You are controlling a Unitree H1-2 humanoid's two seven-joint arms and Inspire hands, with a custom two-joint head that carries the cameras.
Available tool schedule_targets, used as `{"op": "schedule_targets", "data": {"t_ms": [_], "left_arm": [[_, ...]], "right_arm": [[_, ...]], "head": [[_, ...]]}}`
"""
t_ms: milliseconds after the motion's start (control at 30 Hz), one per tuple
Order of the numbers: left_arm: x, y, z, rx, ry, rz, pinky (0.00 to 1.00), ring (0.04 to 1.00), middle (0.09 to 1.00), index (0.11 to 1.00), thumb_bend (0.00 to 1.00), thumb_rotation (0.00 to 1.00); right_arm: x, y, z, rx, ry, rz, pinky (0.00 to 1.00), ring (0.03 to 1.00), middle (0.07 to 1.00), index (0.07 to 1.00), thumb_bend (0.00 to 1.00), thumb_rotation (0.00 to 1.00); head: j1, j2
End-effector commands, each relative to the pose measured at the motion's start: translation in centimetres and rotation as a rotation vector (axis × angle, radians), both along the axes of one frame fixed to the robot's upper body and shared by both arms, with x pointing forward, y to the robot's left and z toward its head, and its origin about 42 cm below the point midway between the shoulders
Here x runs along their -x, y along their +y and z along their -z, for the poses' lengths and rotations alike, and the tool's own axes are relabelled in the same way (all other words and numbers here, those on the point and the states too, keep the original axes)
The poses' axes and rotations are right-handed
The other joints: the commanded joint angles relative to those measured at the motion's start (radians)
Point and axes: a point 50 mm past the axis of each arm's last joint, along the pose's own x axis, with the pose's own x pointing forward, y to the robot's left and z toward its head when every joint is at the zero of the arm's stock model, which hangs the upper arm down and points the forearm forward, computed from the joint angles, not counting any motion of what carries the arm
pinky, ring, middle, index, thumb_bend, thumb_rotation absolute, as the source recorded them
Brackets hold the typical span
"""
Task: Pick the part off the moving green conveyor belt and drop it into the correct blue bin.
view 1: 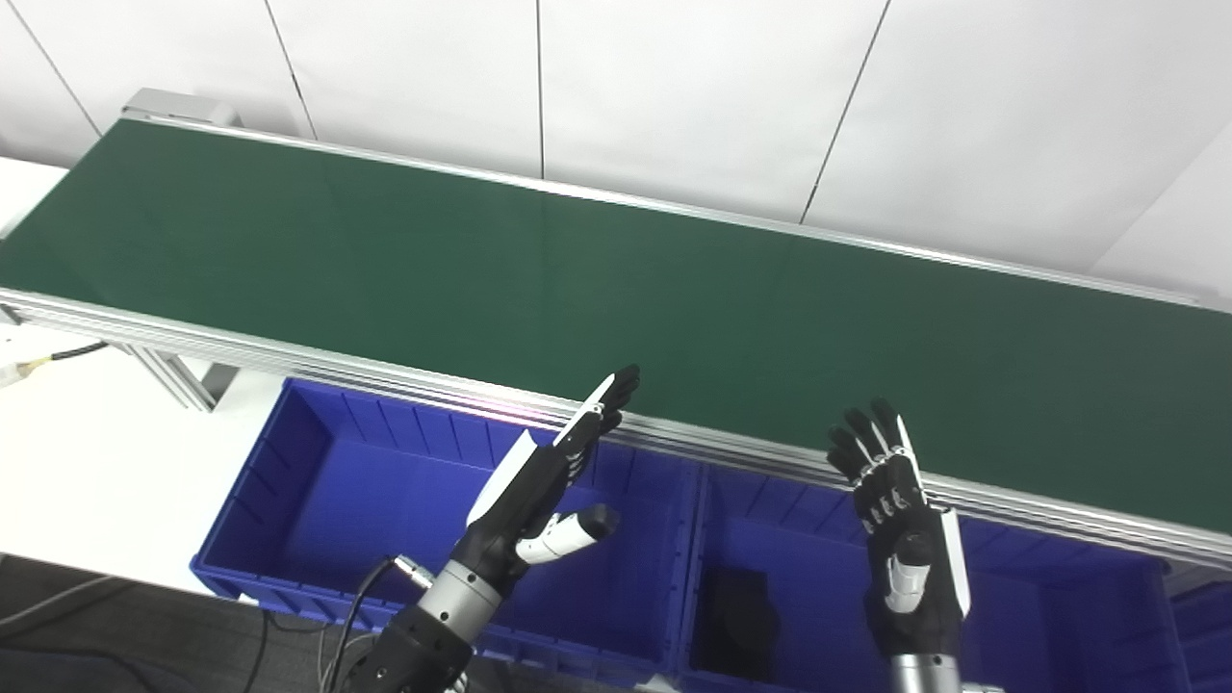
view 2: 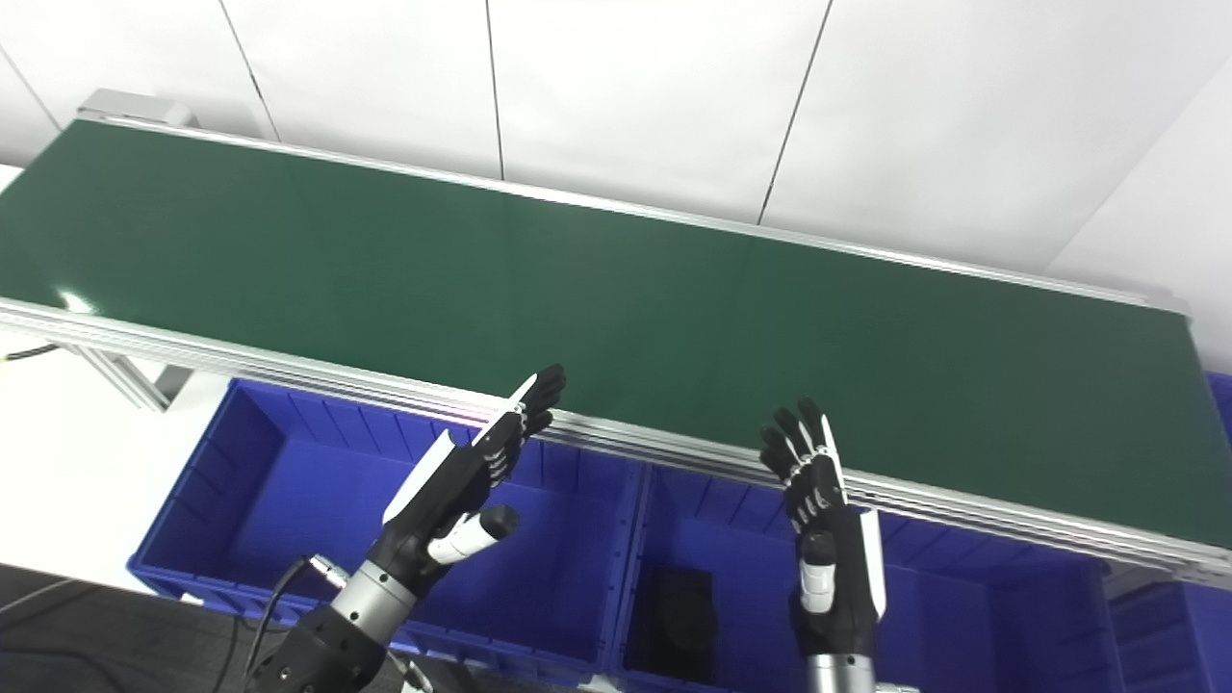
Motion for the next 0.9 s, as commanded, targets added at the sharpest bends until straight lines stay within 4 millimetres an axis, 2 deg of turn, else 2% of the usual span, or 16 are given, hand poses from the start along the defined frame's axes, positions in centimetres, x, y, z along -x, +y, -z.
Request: {"op": "schedule_targets", "data": {"t_ms": [0,33,67,100,133,167,200,233,367,633,867], "left_arm": [[-0.5,0.4,-0.8,0.018,-0.061,0.006,1.0,1.0,1.0,1.0,0.82,0.91],[-0.5,0.8,-0.7,0.023,-0.054,0.006,1.0,1.0,1.0,1.0,0.82,0.91],[-0.5,1.0,-0.7,0.026,-0.05,0.008,1.0,1.0,1.0,1.0,0.82,0.91],[-0.6,1.4,-0.6,0.03,-0.045,0.009,1.0,1.0,1.0,1.0,0.83,0.91],[-0.6,1.6,-0.5,0.033,-0.039,0.009,1.0,1.0,1.0,1.0,0.83,0.91],[-0.6,1.9,-0.5,0.035,-0.036,0.009,1.0,1.0,1.0,1.0,0.84,0.91],[-0.6,2.1,-0.5,0.037,-0.033,0.01,1.0,1.0,1.0,1.0,0.85,0.91],[-0.5,2.3,-0.4,0.036,-0.028,0.013,1.0,1.0,1.0,1.0,0.85,0.91],[-0.3,2.9,-0.1,0.029,-0.017,0.026,1.0,1.0,1.0,1.0,0.85,0.92],[-0.1,2.7,-0.1,0.018,-0.017,0.041,1.0,1.0,1.0,1.0,0.83,0.93],[0.1,1.9,-0.1,0.017,-0.023,0.039,1.0,1.0,1.0,1.0,0.81,0.92]], "right_arm": [[0.0,1.0,-0.8,0.007,-0.067,0.01,0.83,0.863,0.906,0.959,1.0,1.0],[-0.1,1.4,-0.9,0.015,-0.066,0.014,0.83,0.863,0.905,0.959,1.0,1.0],[-0.1,1.8,-1.0,0.02,-0.066,0.019,0.82,0.857,0.9,0.958,1.0,1.0],[-0.2,2.2,-1.0,0.019,-0.066,0.025,0.82,0.85,0.892,0.953,1.0,1.0],[-0.3,2.5,-1.0,0.016,-0.067,0.029,0.81,0.846,0.888,0.949,1.0,1.0],[-0.3,2.9,-1.0,0.013,-0.068,0.032,0.81,0.843,0.886,0.948,1.0,1.0],[-0.4,3.1,-1.0,0.012,-0.068,0.033,0.81,0.842,0.888,0.948,1.0,1.0],[-0.5,3.5,-1.0,0.012,-0.07,0.034,0.82,0.843,0.891,0.949,1.0,1.0],[-0.8,4.3,-1.0,0.005,-0.07,0.044,0.83,0.854,0.905,0.952,1.0,1.0],[-0.9,4.4,-0.7,0.016,-0.068,0.034,0.84,0.864,0.908,0.945,1.0,1.0],[-0.4,3.5,-0.7,0.031,-0.068,0.032,0.85,0.868,0.917,0.953,1.0,1.0]], "head": [[-0.025,-0.002],[-0.081,-0.008],[-0.081,-0.008],[-0.134,-0.014],[-0.134,-0.014],[-0.18,-0.021],[-0.18,-0.021],[-0.225,-0.03],[-0.267,-0.04],[-0.254,-0.042],[-0.198,-0.039]]}}
